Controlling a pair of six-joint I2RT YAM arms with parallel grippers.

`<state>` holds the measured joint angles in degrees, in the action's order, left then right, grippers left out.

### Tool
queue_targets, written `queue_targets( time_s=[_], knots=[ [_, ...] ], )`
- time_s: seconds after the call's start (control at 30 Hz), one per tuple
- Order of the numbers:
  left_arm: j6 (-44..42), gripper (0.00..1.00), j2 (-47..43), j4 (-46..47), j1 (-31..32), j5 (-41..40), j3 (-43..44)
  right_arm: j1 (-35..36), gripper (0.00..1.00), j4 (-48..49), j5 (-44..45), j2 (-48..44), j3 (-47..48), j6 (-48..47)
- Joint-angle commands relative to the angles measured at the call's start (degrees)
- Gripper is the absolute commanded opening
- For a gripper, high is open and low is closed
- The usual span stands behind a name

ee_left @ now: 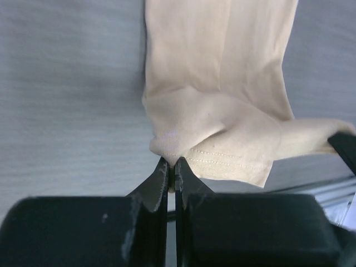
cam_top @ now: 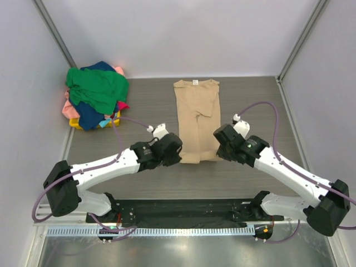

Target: Fold and stack the t-shirts

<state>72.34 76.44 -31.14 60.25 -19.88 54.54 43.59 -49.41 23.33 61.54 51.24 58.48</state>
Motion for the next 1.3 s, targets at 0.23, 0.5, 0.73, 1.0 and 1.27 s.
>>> queue_targets(
  time_s=[0.23, 0.5, 0.73, 1.0, 1.27],
  knots=[
    [-16.8, 0.00, 15.5, -1.1, -15.8, 8.9, 17.3, -15.9, 0.01, 6.9, 2.0, 14.6, 15.5, -15.8],
    [-24.2, 0.00, 29.5, -4.2, -22.2, 10.6, 33.7, -21.8, 0.01, 10.2, -1.1, 27.2, 24.4, -20.5],
    [-28.9, 0.00, 38.6, -8.9, -26.6, 11.4, 44.9, -26.6, 0.01, 12.5, -5.0, 36.0, 29.8, -23.1],
    [-29.9, 0.00, 43.8, -10.1, -29.4, 13.1, 50.0, -28.2, 0.01, 13.2, -7.5, 43.0, 36.3, -24.9],
    [-30.2, 0.02, 50.6, -11.1, -31.4, 15.7, 55.8, -29.6, 0.01, 13.8, -7.9, 48.8, 40.4, -24.8]
  ],
)
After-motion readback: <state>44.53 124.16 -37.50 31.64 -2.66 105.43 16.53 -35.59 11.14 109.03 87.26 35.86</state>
